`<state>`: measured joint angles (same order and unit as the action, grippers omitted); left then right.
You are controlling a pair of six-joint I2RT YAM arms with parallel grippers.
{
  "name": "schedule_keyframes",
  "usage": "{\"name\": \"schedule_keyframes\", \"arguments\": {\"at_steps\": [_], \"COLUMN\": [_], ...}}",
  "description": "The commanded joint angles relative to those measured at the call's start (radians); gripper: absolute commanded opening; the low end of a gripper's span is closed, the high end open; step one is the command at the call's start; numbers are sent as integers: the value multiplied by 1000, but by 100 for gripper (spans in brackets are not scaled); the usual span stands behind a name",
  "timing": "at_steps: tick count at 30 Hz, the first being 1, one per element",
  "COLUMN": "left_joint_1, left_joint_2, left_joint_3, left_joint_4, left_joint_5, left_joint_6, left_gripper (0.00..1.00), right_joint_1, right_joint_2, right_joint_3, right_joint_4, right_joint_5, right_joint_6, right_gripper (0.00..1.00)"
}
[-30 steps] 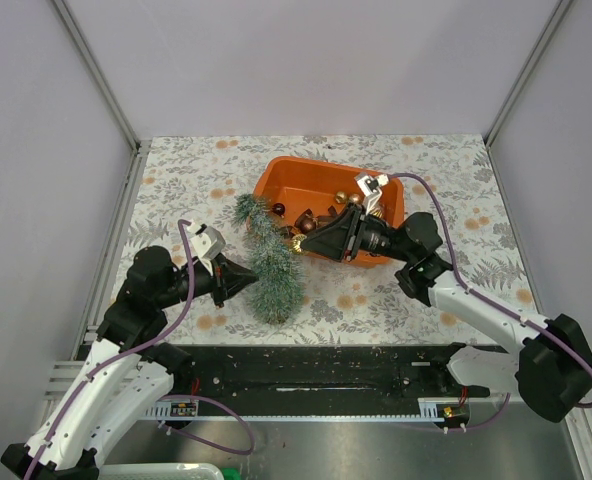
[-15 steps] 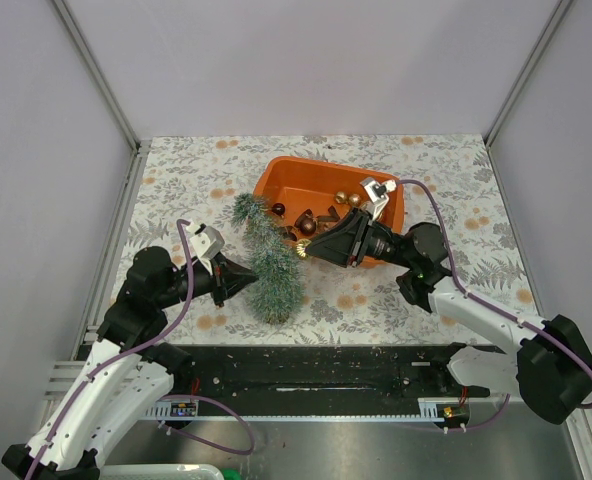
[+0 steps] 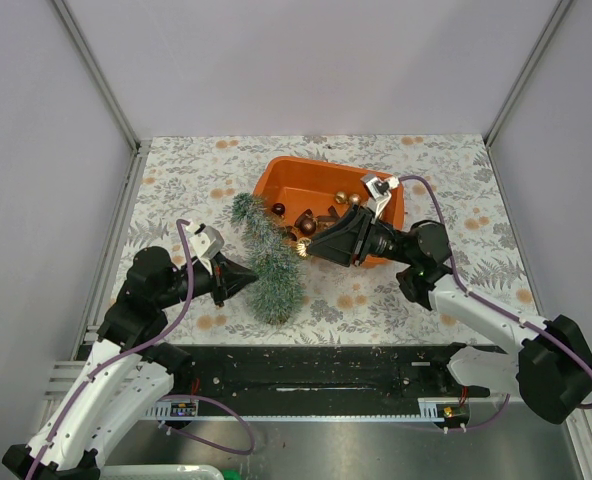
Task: Decorate the small christmas tree
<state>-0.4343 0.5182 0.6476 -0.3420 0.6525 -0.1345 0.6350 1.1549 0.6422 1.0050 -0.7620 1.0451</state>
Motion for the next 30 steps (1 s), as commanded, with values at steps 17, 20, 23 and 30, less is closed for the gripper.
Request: {"name": "schedule_keyframes", "arguments": {"at_steps": [17,20,23,30], "left_joint_1": [19,20,22,20], "left_joint_2": [-53,-55,-55,-53], "left_joint_3": [-3,-5,-8,-12], "left_joint_4": [34,31,31,38], "left_joint_5": [24,24,22,26], "left_joint_6": [-14,-13,-13,-19], "left_gripper": [6,6,6,6], "right_joint_1": [6,6,0,-15], "right_joint_2": [34,6,-30,-109], "right_joint_3": [123,116,109,93], "right_joint_4": [-25,-81,-140,-266], "right_joint_5": [-66,-60,-56,-48], "right_joint_6": [-60,-97,-123,-172], "right_gripper": [11,10,10,10]}}
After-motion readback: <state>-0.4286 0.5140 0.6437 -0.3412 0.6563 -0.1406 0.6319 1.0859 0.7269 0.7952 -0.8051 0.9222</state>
